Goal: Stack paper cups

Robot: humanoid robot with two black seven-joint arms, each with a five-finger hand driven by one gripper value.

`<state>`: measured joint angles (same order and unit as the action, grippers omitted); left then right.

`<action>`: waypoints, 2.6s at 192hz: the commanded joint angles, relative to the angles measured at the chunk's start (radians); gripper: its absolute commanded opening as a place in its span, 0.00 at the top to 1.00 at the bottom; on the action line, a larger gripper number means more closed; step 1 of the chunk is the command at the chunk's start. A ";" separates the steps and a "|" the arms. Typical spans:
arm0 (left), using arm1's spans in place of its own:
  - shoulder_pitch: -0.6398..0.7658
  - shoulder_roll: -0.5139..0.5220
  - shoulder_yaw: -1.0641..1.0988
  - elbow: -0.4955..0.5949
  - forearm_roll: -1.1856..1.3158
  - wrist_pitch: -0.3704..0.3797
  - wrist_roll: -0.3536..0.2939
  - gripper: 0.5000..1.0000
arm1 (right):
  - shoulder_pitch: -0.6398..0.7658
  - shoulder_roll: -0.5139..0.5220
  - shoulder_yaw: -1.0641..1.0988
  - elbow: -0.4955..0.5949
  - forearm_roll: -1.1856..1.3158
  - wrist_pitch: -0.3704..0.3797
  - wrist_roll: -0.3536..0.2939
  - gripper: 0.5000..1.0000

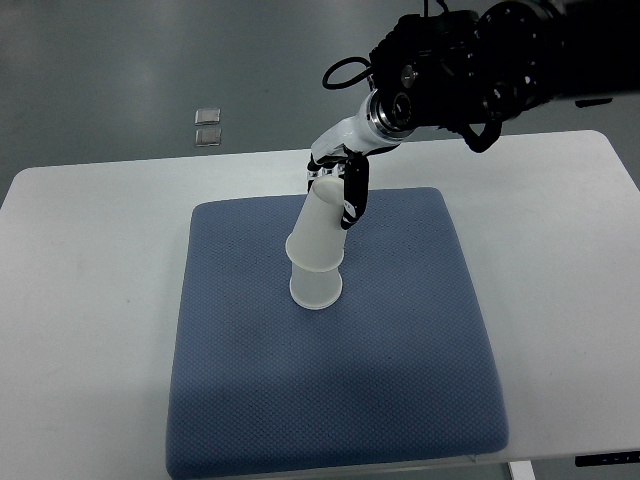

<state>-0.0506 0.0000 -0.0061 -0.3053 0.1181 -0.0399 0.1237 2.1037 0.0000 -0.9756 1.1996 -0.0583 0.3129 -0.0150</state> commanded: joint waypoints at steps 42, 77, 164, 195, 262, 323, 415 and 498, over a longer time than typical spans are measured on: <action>0.000 0.000 -0.002 0.000 0.000 0.000 -0.001 0.00 | -0.019 0.000 0.000 0.000 0.000 -0.025 0.000 0.37; 0.000 0.000 -0.002 0.002 0.000 0.000 -0.001 0.00 | -0.036 0.000 0.000 0.000 0.000 -0.037 0.000 0.30; 0.000 0.000 -0.003 0.002 0.000 0.000 -0.001 0.00 | -0.030 0.000 0.005 -0.020 0.011 -0.046 0.004 0.23; 0.000 0.000 -0.003 0.002 0.000 0.000 -0.001 0.00 | -0.059 0.000 0.034 -0.081 0.063 -0.060 0.007 0.22; 0.000 0.000 0.000 0.003 0.000 0.000 0.001 0.00 | -0.395 -0.307 0.434 -0.227 0.160 -0.207 0.017 0.22; 0.002 0.000 0.000 0.003 0.000 0.000 0.001 0.00 | -0.752 -0.431 1.012 -0.353 0.321 -0.255 0.070 0.21; 0.002 0.000 -0.002 0.003 0.000 0.002 0.001 0.00 | -1.185 -0.284 1.617 -0.488 0.337 -0.236 0.175 0.15; 0.018 0.000 0.001 0.002 0.000 0.002 0.001 0.00 | -1.292 -0.164 1.790 -0.543 0.337 -0.147 0.221 0.15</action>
<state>-0.0364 0.0000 -0.0067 -0.3023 0.1181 -0.0383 0.1244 0.8224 -0.1754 0.8017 0.6589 0.2793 0.1634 0.1993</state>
